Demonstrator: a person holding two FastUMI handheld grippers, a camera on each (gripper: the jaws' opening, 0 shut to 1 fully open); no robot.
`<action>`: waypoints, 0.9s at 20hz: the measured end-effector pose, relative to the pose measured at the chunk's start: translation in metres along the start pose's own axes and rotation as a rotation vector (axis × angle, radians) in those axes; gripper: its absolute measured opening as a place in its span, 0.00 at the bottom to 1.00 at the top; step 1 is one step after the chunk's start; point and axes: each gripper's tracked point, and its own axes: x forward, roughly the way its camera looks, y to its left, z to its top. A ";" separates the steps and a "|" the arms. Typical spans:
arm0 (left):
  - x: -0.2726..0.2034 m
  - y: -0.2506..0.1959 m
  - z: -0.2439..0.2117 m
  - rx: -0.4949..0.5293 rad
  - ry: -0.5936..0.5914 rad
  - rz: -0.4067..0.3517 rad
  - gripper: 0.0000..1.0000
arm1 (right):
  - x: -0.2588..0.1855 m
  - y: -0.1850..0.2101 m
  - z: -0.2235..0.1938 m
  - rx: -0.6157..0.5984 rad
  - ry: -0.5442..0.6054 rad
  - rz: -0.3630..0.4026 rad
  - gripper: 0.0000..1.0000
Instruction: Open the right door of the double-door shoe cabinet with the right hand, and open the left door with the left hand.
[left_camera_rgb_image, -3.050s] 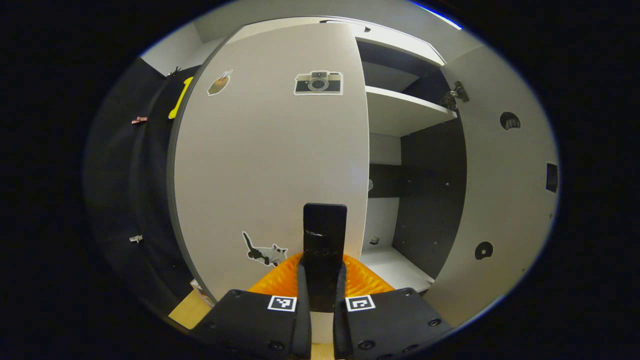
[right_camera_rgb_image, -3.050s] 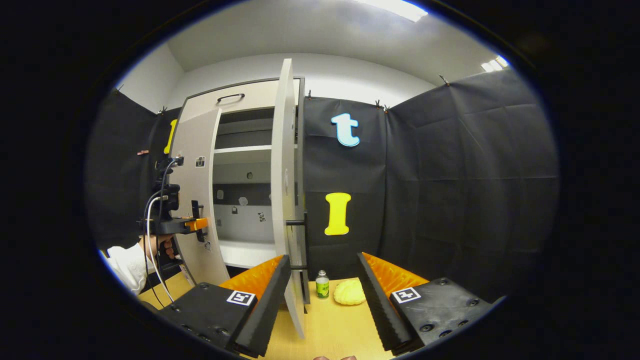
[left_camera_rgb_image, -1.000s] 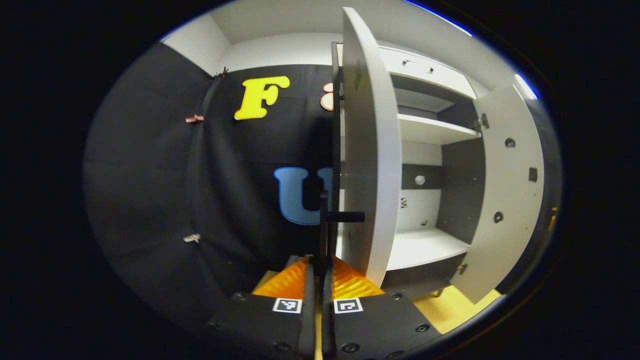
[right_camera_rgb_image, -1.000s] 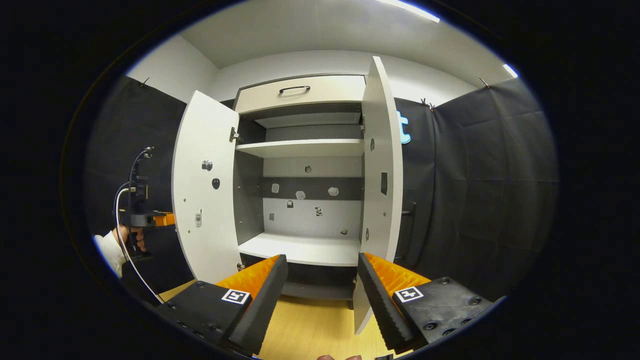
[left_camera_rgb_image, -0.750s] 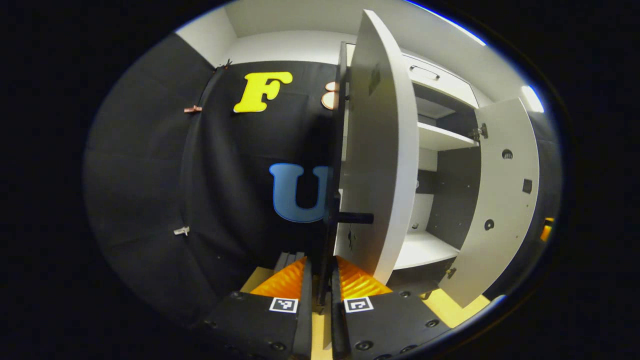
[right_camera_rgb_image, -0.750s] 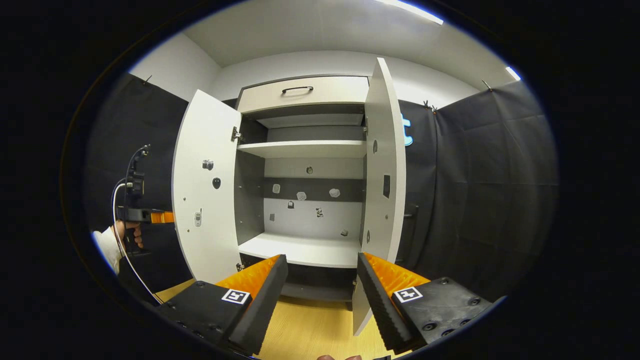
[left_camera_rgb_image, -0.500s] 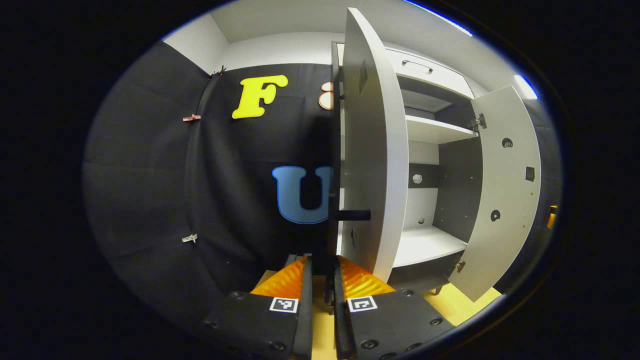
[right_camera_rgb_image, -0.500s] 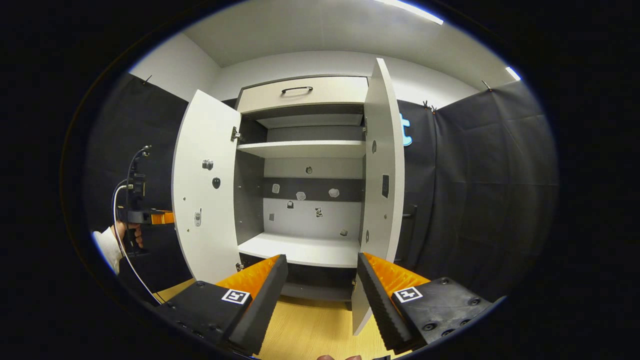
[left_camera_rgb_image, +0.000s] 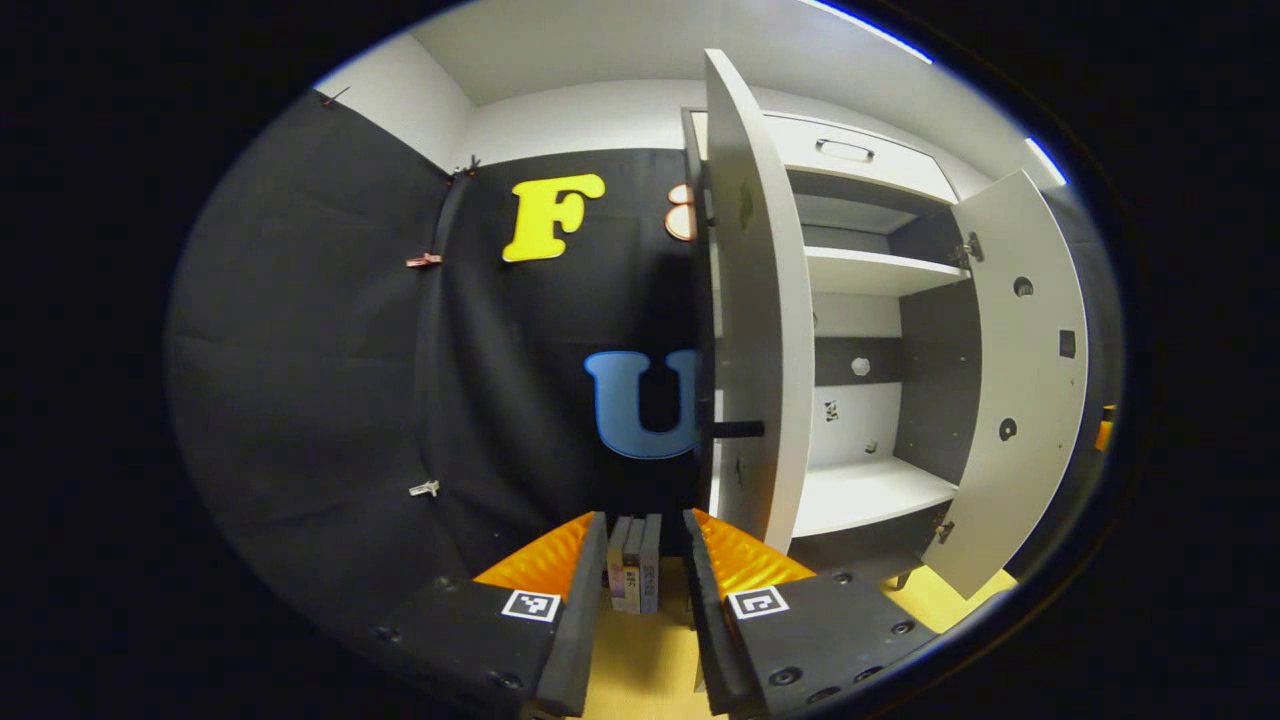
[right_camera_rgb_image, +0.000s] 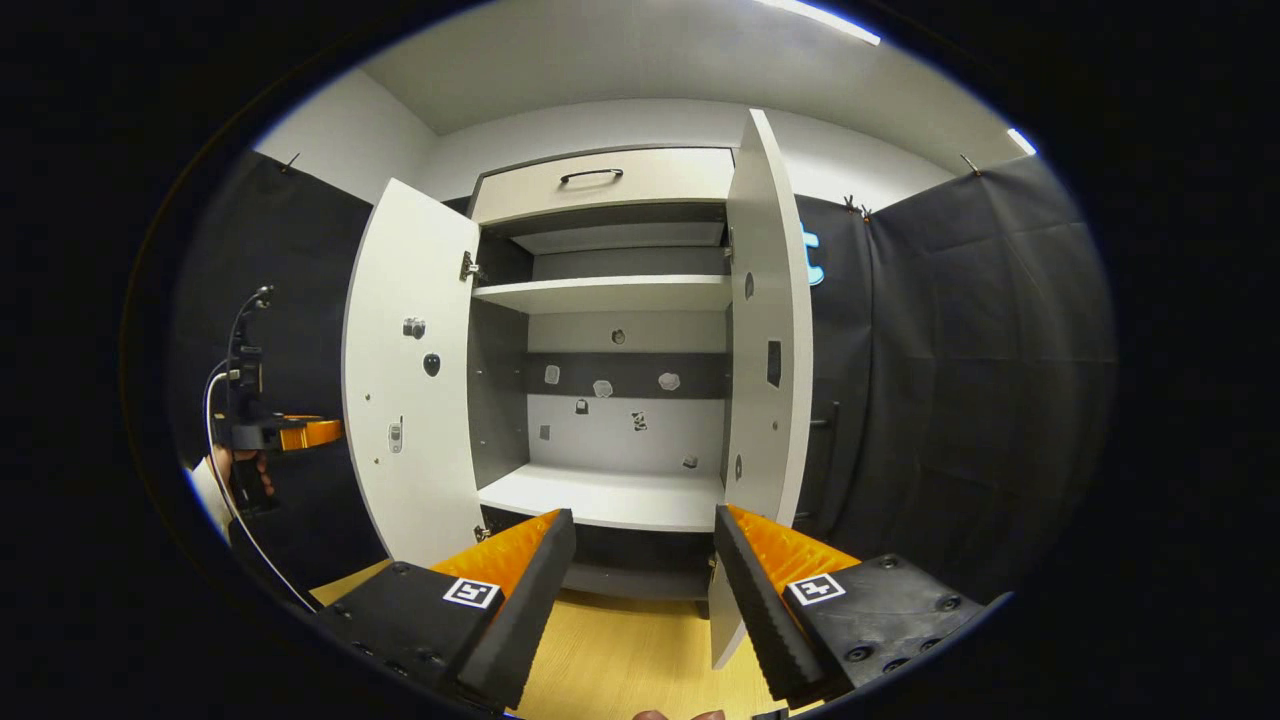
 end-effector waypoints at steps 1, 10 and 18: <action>-0.007 0.007 0.001 -0.006 -0.006 0.021 0.47 | 0.001 0.001 0.000 0.002 -0.003 0.001 0.89; -0.070 -0.014 0.032 0.008 -0.075 0.001 0.94 | 0.005 0.008 0.004 0.004 -0.012 -0.009 0.90; -0.098 -0.060 0.027 0.009 -0.070 -0.048 0.96 | 0.006 0.001 0.017 0.018 -0.045 -0.061 0.95</action>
